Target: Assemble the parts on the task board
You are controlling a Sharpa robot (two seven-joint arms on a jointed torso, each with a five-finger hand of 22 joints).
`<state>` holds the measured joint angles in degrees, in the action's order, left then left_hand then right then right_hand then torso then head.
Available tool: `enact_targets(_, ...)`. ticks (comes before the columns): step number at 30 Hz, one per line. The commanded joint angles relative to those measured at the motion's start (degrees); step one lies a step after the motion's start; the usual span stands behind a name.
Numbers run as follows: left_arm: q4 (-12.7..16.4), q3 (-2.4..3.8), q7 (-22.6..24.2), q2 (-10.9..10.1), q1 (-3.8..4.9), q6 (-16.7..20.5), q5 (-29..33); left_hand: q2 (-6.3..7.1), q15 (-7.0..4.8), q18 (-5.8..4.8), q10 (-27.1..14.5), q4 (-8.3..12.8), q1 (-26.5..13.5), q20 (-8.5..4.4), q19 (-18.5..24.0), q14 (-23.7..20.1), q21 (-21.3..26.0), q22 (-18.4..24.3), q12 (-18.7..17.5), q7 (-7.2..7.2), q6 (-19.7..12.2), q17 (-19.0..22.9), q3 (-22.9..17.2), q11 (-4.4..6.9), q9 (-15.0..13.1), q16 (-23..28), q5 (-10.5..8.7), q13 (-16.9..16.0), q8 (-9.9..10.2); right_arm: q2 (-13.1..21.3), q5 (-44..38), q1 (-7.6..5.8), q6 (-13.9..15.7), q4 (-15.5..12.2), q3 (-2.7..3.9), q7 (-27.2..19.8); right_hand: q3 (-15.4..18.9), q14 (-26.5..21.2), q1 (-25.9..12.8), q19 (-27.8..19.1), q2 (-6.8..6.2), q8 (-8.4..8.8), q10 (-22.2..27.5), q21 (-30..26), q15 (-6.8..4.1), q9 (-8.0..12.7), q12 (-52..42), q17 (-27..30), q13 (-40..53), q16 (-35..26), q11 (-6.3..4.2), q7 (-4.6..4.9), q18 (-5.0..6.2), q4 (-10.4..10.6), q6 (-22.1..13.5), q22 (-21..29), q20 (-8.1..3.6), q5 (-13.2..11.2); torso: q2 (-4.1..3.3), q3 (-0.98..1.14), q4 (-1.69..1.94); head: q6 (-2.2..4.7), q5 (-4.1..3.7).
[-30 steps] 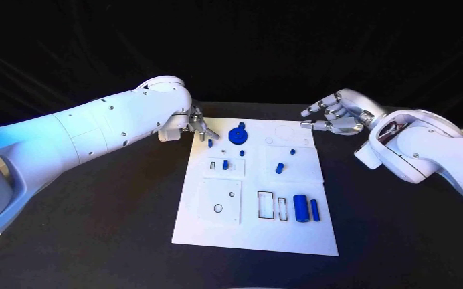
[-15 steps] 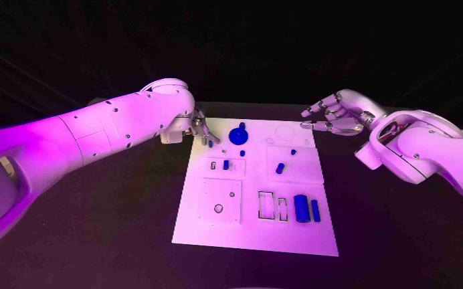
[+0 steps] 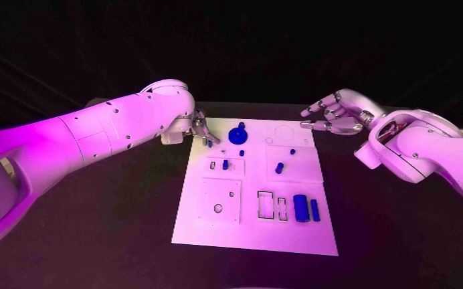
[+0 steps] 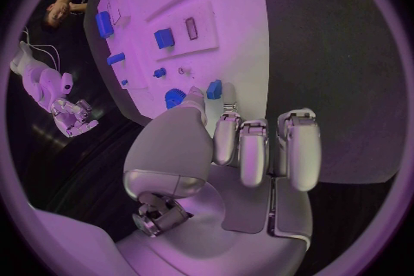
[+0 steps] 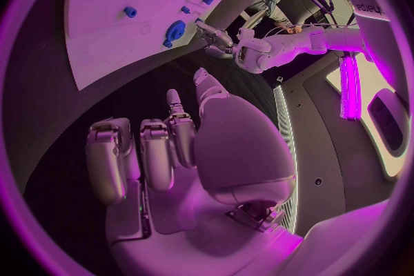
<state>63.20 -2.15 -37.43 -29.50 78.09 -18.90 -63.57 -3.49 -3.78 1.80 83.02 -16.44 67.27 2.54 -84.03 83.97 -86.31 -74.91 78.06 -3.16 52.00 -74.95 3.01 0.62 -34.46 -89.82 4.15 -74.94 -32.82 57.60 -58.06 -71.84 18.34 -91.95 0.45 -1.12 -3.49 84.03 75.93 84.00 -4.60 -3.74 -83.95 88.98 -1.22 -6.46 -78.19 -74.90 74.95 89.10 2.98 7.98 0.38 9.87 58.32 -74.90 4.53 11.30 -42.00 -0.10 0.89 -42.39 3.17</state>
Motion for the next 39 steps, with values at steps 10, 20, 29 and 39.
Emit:
enact_targets(10,0.0,0.0,0.8,0.1,-0.02,1.6,0.6,-0.42,-0.42,-0.44,0.1,0.3,1.0,-0.45,-3.4,6.0,-0.2,-9.6,0.3,0.03,0.4,-15.1,0.1,0.3,-0.2,-0.2,0.37,-3.3,-0.9,-0.2,-0.4,0.04,-0.7,0.2,0.0,-0.3,0.3,5.5,-0.3,4.9,0.22,-0.19,-0.5,-0.2,0.24,-0.1,0.2,-13.0,8.8,-0.3,0.17,0.06,0.14,0.0,0.1,-13.1,0.53,0.4,0.02,0.01,0.03,-0.09,0.04)
enact_targets(20,-0.2,-0.04,1.3,-0.1,-0.03,2.6,3.2,-3.7,-0.9,-0.4,0.0,5.3,10.0,-0.89,-3.3,6.0,0.0,-9.5,0.2,0.6,-1.2,-15.1,-5.5,0.86,-0.9,-0.2,0.49,-3.1,-2.0,-0.3,-0.4,0.05,-1.1,0.3,0.0,-0.1,0.3,5.5,-0.3,4.9,0.22,-0.19,-0.5,-0.2,0.24,-0.1,0.2,-13.0,8.8,-0.3,0.17,0.06,0.14,0.0,0.1,-13.1,0.53,0.4,0.04,0.0,0.01,-0.15,0.09)
enact_targets(29,-0.1,-0.15,1.8,-0.4,-0.08,0.7,5.2,-3.51,-1.01,-0.5,-0.1,8.1,13.4,-1.22,-3.4,6.0,-0.3,-9.9,0.0,0.67,-2.0,-15.1,-10.2,0.97,-1.0,-0.2,-1.42,-3.1,-2.3,-0.4,-0.4,0.07,-1.3,0.4,-0.01,-0.1,0.4,5.5,-0.3,4.9,0.32,-0.2,-0.5,-0.2,0.23,-0.1,0.1,-13.1,8.9,-0.3,0.17,0.05,0.13,0.0,0.1,-13.1,0.52,0.5,0.03,-0.02,-0.01,-0.34,0.12)
enact_targets(39,1.2,-0.17,1.8,-1.5,-0.24,4.6,5.5,-3.17,-1.05,-0.52,0.1,8.3,13.4,-1.34,-3.5,6.0,-0.3,-10.0,0.3,0.74,-1.9,-15.1,-11.7,1.02,-1.4,-0.2,-1.43,-3.3,-2.8,-0.5,-0.4,0.08,-1.3,0.6,-0.01,-0.1,0.4,5.5,-0.3,4.9,0.33,-0.2,-0.5,-0.2,0.23,-0.1,0.2,-13.1,8.8,-0.3,0.16,0.05,0.13,0.0,0.1,-13.1,0.52,0.5,0.02,-0.01,0.03,-0.33,0.06)
